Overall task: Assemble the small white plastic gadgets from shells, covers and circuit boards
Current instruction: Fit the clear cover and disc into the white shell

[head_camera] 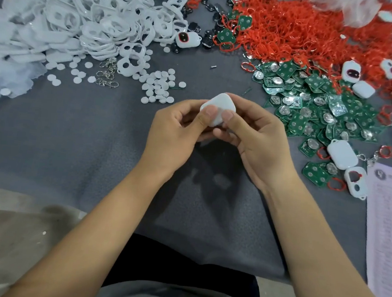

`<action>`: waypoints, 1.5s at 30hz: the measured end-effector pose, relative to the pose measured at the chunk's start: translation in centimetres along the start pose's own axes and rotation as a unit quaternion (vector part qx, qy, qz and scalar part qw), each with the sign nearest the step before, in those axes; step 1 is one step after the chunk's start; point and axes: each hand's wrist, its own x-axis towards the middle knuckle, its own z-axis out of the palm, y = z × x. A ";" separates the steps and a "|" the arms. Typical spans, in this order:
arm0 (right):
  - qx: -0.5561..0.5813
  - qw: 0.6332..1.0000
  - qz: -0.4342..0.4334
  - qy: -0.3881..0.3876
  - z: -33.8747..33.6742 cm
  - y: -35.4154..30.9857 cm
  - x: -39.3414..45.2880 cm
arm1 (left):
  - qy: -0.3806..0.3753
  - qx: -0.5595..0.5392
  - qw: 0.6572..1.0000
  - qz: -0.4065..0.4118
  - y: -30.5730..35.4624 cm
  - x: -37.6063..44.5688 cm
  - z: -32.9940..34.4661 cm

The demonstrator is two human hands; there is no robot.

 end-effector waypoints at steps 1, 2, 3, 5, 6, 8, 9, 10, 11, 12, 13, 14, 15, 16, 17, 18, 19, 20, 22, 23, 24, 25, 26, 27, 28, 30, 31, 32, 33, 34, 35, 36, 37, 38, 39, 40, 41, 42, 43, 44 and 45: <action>-0.022 1.000 -0.014 0.013 0.0 0.1 0.0 | -0.017 0.011 1.000 -0.004 -0.1 0.1 -0.1; -0.048 0.998 -0.030 0.030 0.1 0.1 0.0 | -0.043 0.020 0.999 -0.007 -0.1 0.1 -0.2; -0.070 0.996 -0.043 0.046 0.1 0.1 0.0 | -0.070 0.027 0.997 -0.009 -0.2 0.1 -0.3; -0.084 0.993 -0.059 0.058 0.0 0.1 0.0 | -0.102 0.041 0.994 -0.006 -0.2 0.0 -0.5; -0.085 0.993 -0.064 0.057 0.0 0.1 -0.1 | -0.107 0.049 0.993 -0.002 -0.3 0.0 -0.5; -0.089 0.992 -0.071 0.056 0.1 0.0 -0.2 | -0.110 0.063 0.992 0.006 -0.3 0.0 -0.6; -0.089 0.992 -0.071 0.056 0.1 0.0 -0.2 | -0.110 0.066 0.992 0.009 -0.3 -0.1 -0.6; -0.087 0.992 -0.070 0.056 0.2 -0.1 -0.1 | -0.108 0.064 0.992 0.011 -0.3 -0.1 -0.6; -0.085 0.992 -0.067 0.059 0.2 -0.1 -0.1 | -0.106 0.060 0.993 0.012 -0.3 -0.2 -0.5; -0.084 0.992 -0.064 0.061 0.3 -0.1 -0.2 | -0.104 0.056 0.993 0.014 -0.3 -0.4 -0.5; -0.087 0.992 -0.063 0.064 0.3 -0.1 -0.2 | -0.101 0.053 0.993 0.016 -0.3 -0.6 -0.4; -0.095 0.991 -0.066 0.064 0.4 0.0 -0.2 | -0.097 0.052 0.994 0.017 -0.3 -0.7 -0.3; -0.106 0.990 -0.071 0.062 0.4 0.0 -0.2 | -0.092 0.051 0.994 0.018 -0.3 -0.7 -0.3; -0.115 0.989 -0.077 0.059 0.4 0.1 -0.2 | -0.089 0.052 0.995 0.018 -0.4 -0.7 -0.3; -0.123 0.987 -0.083 0.057 0.4 0.1 -0.2 | -0.088 0.055 0.994 0.018 -0.3 -0.6 -0.3; -0.128 0.986 -0.089 0.055 0.3 0.1 -0.2 | -0.090 0.059 0.994 0.019 -0.3 -0.6 -0.2; -0.131 0.985 -0.095 0.054 0.3 0.1 -0.2 | -0.092 0.062 0.994 0.020 -0.3 -0.5 -0.2; -0.135 0.984 -0.100 0.053 0.3 0.0 -0.2 | -0.092 0.062 0.994 0.022 -0.3 -0.4 -0.3; -0.138 0.983 -0.107 0.052 0.3 0.0 -0.3 | -0.092 0.058 0.994 0.019 -0.2 -0.3 -0.3; -0.140 0.983 -0.110 0.051 0.3 0.0 -0.3 | -0.094 0.055 0.994 0.017 -0.1 -0.3 -0.3; -0.144 0.982 -0.114 0.050 0.3 0.0 -0.3 | -0.101 0.050 0.993 0.017 0.0 -0.3 -0.3; -0.148 0.980 -0.120 0.049 0.3 -0.1 -0.3 | -0.113 0.042 0.993 0.016 0.1 -0.4 -0.3; -0.151 0.980 -0.125 0.048 0.3 -0.1 -0.3 | -0.124 0.031 0.992 0.012 0.3 -0.4 -0.3; -0.148 0.980 -0.127 0.046 0.2 -0.2 -0.2 | -0.131 0.018 0.991 0.003 0.6 -0.5 -0.3; -0.143 0.980 -0.127 0.046 0.1 -0.2 -0.2 | -0.133 0.005 0.991 -0.006 0.7 -0.5 -0.3; -0.142 0.981 -0.125 0.045 0.1 -0.1 -0.1 | -0.130 -0.003 0.992 -0.010 0.9 -0.4 -0.4; -0.141 0.982 -0.122 0.042 0.1 0.0 -0.1 | -0.124 -0.004 0.992 -0.006 0.9 -0.4 -0.5; -0.130 0.984 -0.115 0.036 0.3 0.1 -0.2 | -0.114 -0.007 0.993 -0.002 0.8 -0.4 -0.5; -0.112 0.988 -0.102 0.027 0.5 0.1 -0.2 | -0.099 -0.014 0.995 0.000 0.8 -0.3 -0.4; -0.098 0.991 -0.091 0.019 0.7 0.1 -0.2 | -0.079 -0.017 0.997 0.004 0.7 -0.3 -0.4; -0.097 0.992 -0.083 0.014 0.8 0.1 -0.3 | -0.062 -0.012 0.998 0.011 0.6 -0.3 -0.3; -0.104 0.991 -0.079 0.010 0.8 0.2 -0.3 | -0.052 0.000 0.998 0.020 0.5 -0.3 -0.3; -0.111 0.991 -0.077 0.008 0.8 0.2 -0.3 | -0.049 0.014 0.998 0.028 0.5 -0.3 -0.3; -0.115 0.991 -0.073 0.008 0.7 0.2 -0.3 | -0.046 0.026 0.998 0.033 0.4 -0.3 -0.3; -0.117 0.991 -0.068 0.013 0.6 0.2 -0.3 | -0.041 0.032 0.998 0.035 0.4 -0.2 -0.3; -0.117 0.991 -0.062 0.022 0.6 0.2 -0.3 | -0.033 0.032 0.998 0.031 0.3 -0.2 -0.4; -0.116 0.991 -0.055 0.033 0.5 0.2 -0.2 | -0.026 0.025 0.999 0.024 0.2 -0.2 -0.4; -0.111 0.992 -0.048 0.044 0.3 0.2 -0.1 | -0.021 0.018 0.999 0.018 0.2 -0.2 -0.4; -0.103 0.993 -0.040 0.052 0.2 0.2 -0.1 | -0.019 0.014 1.000 0.014 0.1 -0.2 -0.4; -0.095 0.993 -0.035 0.056 0.2 0.1 0.0 | -0.023 0.014 1.000 0.014 0.1 -0.2 -0.3; -0.092 0.994 -0.034 0.056 0.1 0.1 0.0 | -0.029 0.019 0.999 0.017 0.1 -0.3 -0.3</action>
